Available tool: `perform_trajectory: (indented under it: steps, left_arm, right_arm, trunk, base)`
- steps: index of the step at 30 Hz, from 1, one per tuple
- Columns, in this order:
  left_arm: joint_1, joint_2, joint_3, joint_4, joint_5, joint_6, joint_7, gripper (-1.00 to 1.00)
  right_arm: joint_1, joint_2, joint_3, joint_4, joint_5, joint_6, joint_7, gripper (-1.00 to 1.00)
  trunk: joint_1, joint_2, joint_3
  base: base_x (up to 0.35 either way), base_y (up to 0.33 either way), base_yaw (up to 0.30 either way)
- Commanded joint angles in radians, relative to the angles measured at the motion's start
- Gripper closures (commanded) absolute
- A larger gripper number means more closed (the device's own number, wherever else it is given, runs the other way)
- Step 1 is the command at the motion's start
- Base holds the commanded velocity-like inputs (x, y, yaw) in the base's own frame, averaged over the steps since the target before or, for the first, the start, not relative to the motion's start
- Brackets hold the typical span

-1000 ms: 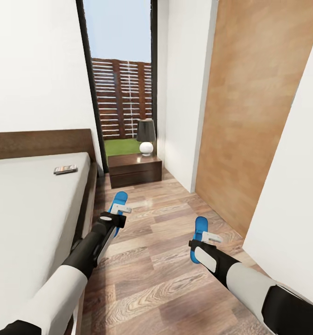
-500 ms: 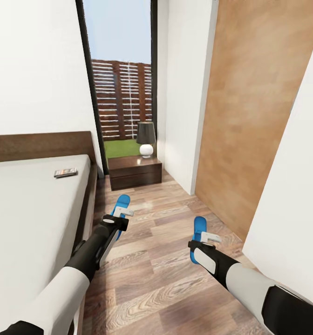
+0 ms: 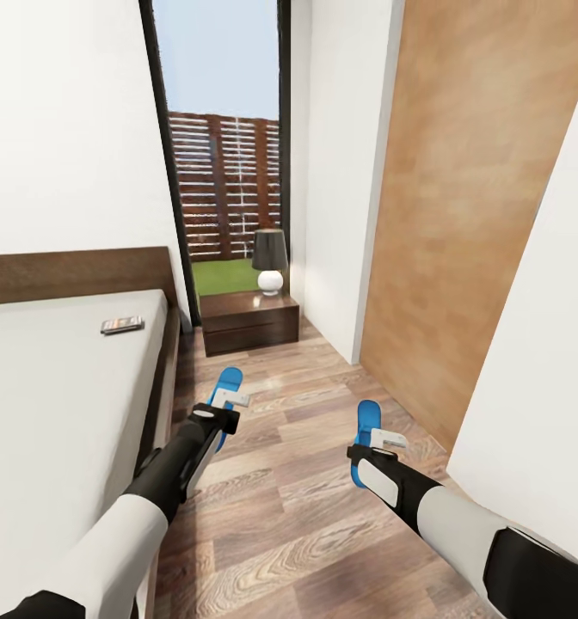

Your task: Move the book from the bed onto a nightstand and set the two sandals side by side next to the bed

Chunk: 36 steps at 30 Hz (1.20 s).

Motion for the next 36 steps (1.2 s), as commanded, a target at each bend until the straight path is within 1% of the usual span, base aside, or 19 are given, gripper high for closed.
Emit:
perform_trajectory:
  steps: [1,7,17,23,28,36]
  left_arm:
    - [-0.001,0.0,-0.002,0.001,-0.005,0.001,0.002,1.0]
    - [-0.001,-0.007,-0.002,0.024,-0.006,-0.018,0.003,1.0]
    - [-0.001,-0.038,-0.002,0.042,-0.005,-0.022,0.004,1.0]
    - [-0.001,-0.042,-0.004,0.068,-0.004,-0.025,0.004,1.0]
    - [-0.001,-0.046,-0.006,0.089,-0.003,-0.056,0.005,1.0]
    - [-0.001,-0.047,-0.007,0.097,-0.003,-0.066,0.005,1.0]
  right_arm:
    - [-0.001,-0.001,0.005,-0.002,0.0,0.007,-0.008,1.0]
    - [-0.001,-0.001,0.005,-0.002,0.0,0.007,-0.008,1.0]
    - [-0.001,-0.003,0.005,-0.001,0.001,0.007,-0.007,1.0]
    - [-0.001,-0.006,0.005,0.001,0.001,0.007,-0.007,1.0]
    - [-0.001,-0.007,0.005,0.003,0.001,0.007,-0.007,1.0]
    - [-0.001,-0.007,0.006,0.004,0.001,0.007,-0.007,1.0]
  trunk:
    - [-0.004,0.007,0.002]
    - [-0.027,0.049,0.021]
    - [-0.065,0.119,0.052]
    - [-0.088,0.161,0.071]
    - [-0.108,0.196,0.087]
    - [-0.138,0.252,0.112]
  base:
    - [0.0,0.0,0.0]
    - [0.0,0.0,0.0]
    - [0.0,0.0,0.0]
    - [0.0,0.0,0.0]
    - [0.0,0.0,0.0]
    - [0.0,0.0,0.0]
